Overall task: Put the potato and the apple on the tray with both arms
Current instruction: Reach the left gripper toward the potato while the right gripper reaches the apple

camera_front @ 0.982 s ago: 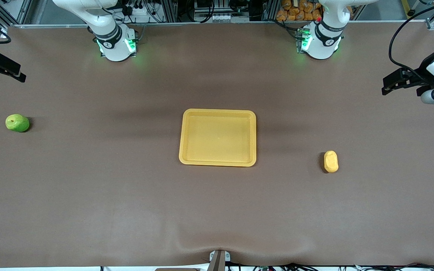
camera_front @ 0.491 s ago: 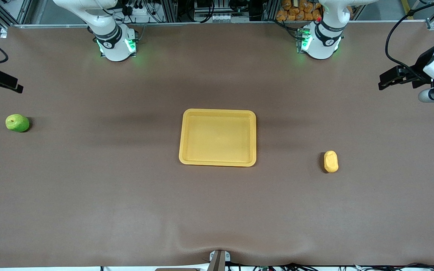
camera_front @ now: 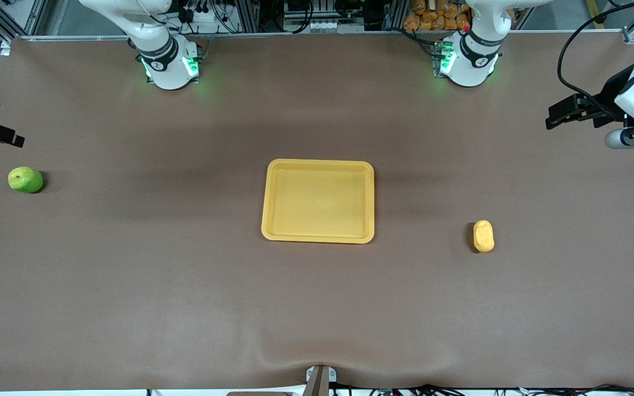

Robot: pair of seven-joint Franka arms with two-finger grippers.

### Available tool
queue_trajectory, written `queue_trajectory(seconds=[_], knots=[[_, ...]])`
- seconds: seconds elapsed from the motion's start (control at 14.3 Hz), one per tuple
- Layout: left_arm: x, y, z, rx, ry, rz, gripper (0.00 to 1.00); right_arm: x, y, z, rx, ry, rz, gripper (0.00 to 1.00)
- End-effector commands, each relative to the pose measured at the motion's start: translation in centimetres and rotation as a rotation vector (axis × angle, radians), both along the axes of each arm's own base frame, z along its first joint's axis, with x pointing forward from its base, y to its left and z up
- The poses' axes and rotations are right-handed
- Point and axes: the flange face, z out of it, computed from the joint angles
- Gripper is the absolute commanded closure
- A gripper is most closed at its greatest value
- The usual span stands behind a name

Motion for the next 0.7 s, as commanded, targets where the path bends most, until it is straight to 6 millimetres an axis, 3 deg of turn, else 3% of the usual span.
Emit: queue_trajectory(seconds=[0.0, 0.14, 0.28, 0.42, 0.63], knots=[[1.4, 0.7, -0.2, -0.012, 0.005, -0.016, 0.00, 0.1, -1.9, -1.0, -0.001, 0.017, 0.006, 0.00], [3.0, 4.1, -1.8, 0.085, -0.010, 0.011, 0.00, 0.7, -3.8, -3.3, -0.018, 0.064, 0.020, 0.00], [4.8, 5.6, -3.8, 0.093, -0.048, 0.019, 0.00, 1.5, -6.0, -5.5, -0.020, 0.071, 0.019, 0.00], [5.8, 5.0, -7.0, 0.084, -0.063, 0.002, 0.00, 1.7, -8.1, -7.3, -0.009, 0.082, 0.019, 0.00], [5.6, 4.0, -11.9, 0.039, -0.088, -0.005, 0.00, 1.7, -9.8, -8.7, -0.013, 0.095, 0.015, 0.00]])
